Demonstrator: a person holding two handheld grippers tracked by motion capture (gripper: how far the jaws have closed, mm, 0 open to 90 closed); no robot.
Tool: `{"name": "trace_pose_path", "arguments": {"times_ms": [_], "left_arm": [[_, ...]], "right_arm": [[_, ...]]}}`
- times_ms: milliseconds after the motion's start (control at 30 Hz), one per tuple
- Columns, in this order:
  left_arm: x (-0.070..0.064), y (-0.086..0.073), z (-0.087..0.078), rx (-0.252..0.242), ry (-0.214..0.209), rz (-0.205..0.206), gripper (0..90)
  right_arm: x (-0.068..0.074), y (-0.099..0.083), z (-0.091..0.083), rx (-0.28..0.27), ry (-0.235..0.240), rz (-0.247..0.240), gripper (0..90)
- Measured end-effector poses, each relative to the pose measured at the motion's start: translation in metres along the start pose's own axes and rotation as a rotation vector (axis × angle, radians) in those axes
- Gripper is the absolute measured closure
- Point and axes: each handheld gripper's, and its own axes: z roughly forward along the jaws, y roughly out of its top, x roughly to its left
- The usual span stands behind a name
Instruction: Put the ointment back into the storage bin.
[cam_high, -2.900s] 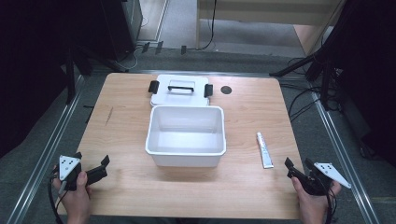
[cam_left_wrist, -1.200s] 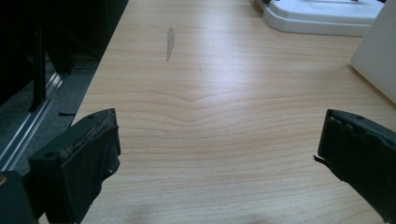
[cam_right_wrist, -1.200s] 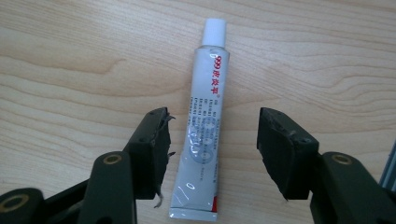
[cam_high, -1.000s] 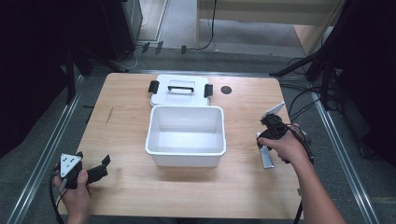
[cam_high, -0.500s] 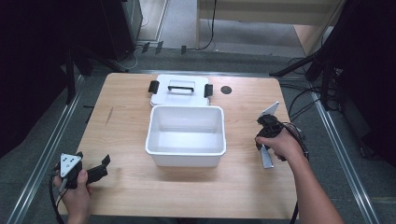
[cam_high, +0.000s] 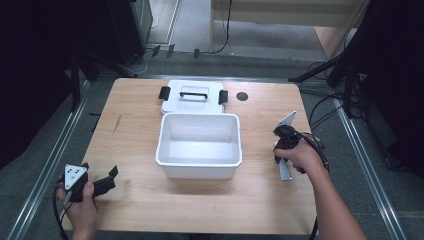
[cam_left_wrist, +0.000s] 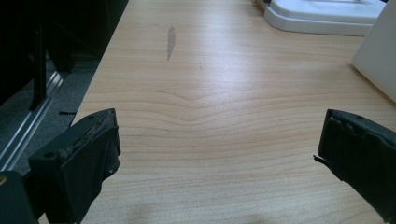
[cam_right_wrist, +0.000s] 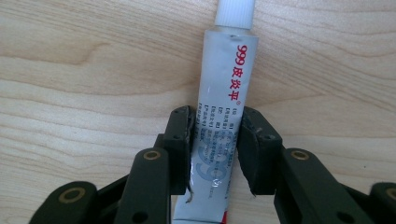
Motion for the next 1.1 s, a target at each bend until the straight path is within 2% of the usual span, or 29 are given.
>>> {"name": "trace_pose_path", "arguments": {"times_ms": [300,433,700,1100], "left_arm": [[0.0,0.0,0.0,0.0,0.001,0.0,0.0],[0.0,0.0,0.0,0.001,0.001,0.0,0.0],[0.0,0.0,0.0,0.001,-0.001,-0.001,0.0],[0.0,0.0,0.0,0.001,-0.001,0.0,0.0]], "right_arm": [[0.002,-0.003,0.0,-0.018,-0.019,-0.076,71.6],[0.004,-0.004,-0.006,-0.032,-0.021,-0.105,71.6],[0.012,-0.003,-0.038,-0.067,0.001,-0.149,71.6],[0.036,0.0,-0.088,-0.144,0.041,-0.242,71.6]]}}
